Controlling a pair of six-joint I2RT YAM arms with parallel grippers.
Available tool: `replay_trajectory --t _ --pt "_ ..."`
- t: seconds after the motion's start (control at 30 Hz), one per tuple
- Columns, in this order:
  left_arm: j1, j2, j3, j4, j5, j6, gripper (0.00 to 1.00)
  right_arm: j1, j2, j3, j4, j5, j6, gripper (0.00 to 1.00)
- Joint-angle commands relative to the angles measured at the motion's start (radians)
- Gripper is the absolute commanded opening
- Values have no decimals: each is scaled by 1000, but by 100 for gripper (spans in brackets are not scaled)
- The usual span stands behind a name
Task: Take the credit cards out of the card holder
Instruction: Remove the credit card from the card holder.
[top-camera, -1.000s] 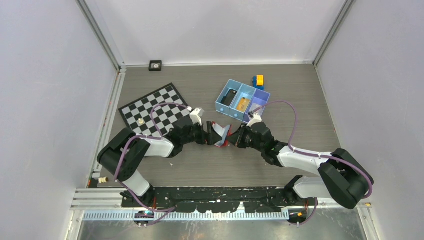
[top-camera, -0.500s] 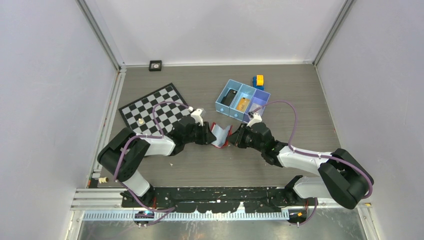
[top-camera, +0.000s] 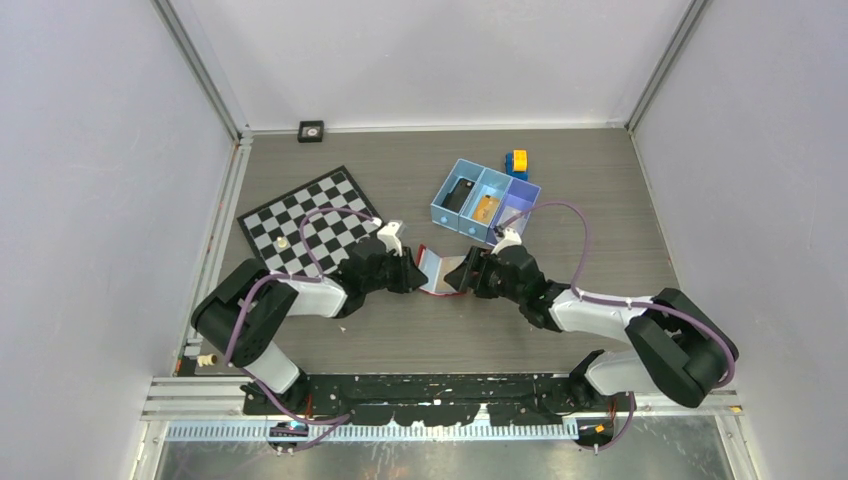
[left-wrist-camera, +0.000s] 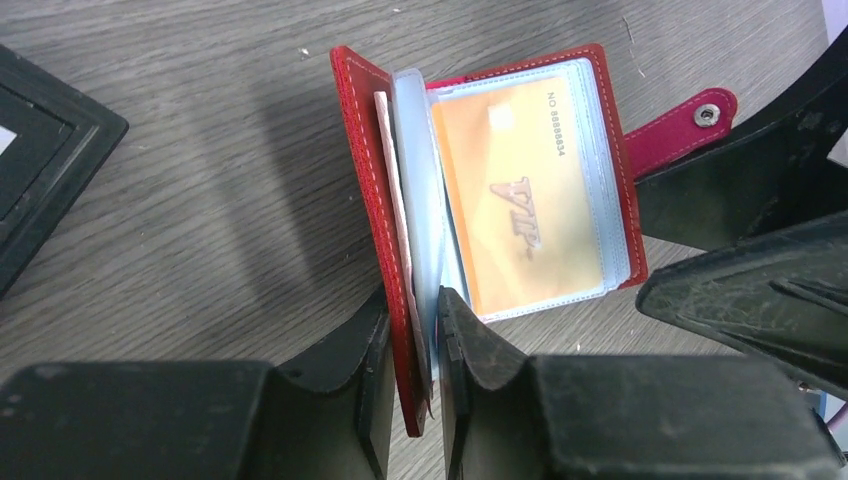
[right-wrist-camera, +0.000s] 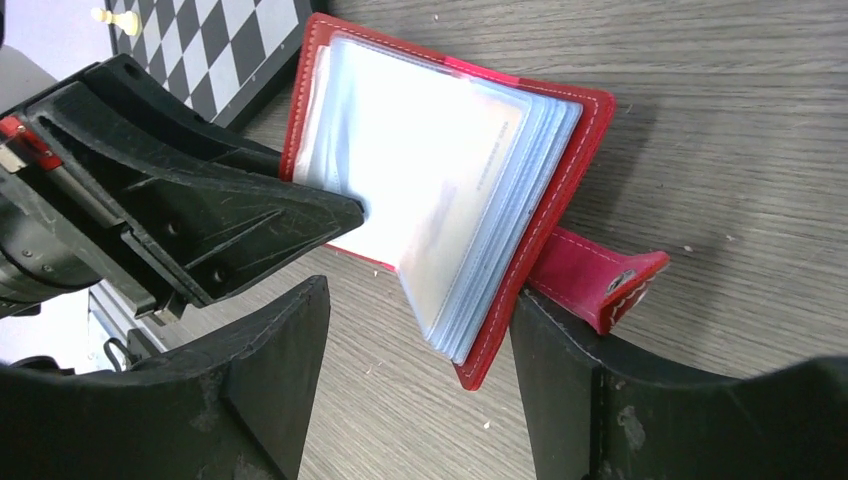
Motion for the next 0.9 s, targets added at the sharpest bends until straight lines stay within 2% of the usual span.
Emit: replay_trajectory --t 0.0,0.4,0.7,0.87 --pt "-7 -32 -34 91 -18 -10 22 4 31 52 45 17 -3 69" --pt "-8 28 -21 117 8 -15 20 2 134 69 213 -25 79 51" --pt "-10 42 -9 119 27 -16 20 2 214 128 196 -51 75 42" --pt "-9 34 -16 117 27 -9 19 3 215 149 130 -16 30 30"
